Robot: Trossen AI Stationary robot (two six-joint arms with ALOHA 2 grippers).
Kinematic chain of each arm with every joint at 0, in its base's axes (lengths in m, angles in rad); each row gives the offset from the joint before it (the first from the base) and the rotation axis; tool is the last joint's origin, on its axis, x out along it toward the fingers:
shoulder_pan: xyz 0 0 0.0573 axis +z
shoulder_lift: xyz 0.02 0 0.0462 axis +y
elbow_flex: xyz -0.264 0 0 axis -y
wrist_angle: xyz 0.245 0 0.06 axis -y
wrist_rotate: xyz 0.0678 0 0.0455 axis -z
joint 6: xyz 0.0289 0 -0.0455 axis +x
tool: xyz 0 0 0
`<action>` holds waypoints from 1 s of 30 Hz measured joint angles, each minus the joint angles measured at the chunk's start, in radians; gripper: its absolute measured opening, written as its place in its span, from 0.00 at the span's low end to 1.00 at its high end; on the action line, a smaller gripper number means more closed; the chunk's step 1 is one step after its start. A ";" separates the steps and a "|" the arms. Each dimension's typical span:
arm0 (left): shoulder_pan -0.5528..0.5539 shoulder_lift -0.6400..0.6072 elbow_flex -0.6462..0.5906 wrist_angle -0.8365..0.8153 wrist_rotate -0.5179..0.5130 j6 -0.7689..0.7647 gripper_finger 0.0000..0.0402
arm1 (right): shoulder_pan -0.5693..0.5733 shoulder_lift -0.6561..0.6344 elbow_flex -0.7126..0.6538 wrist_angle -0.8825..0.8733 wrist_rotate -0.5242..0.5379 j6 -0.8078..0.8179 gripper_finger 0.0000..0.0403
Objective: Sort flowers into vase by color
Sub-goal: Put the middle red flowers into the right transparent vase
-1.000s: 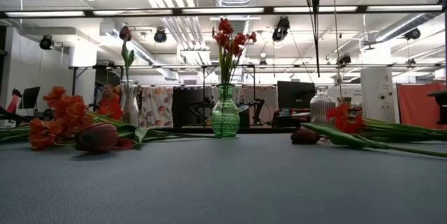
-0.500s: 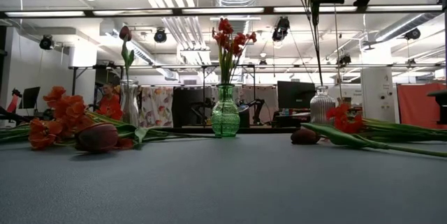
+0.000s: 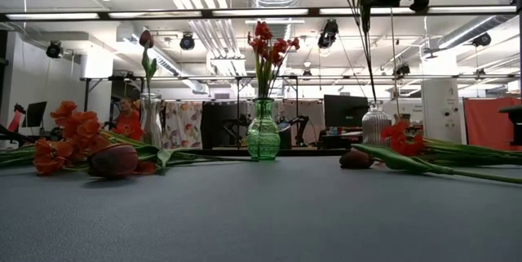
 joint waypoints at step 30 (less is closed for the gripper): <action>0.000 0.000 0.000 -0.007 -0.007 0.000 0.10 | 0.007 -0.020 0.003 -0.028 -0.034 0.020 0.06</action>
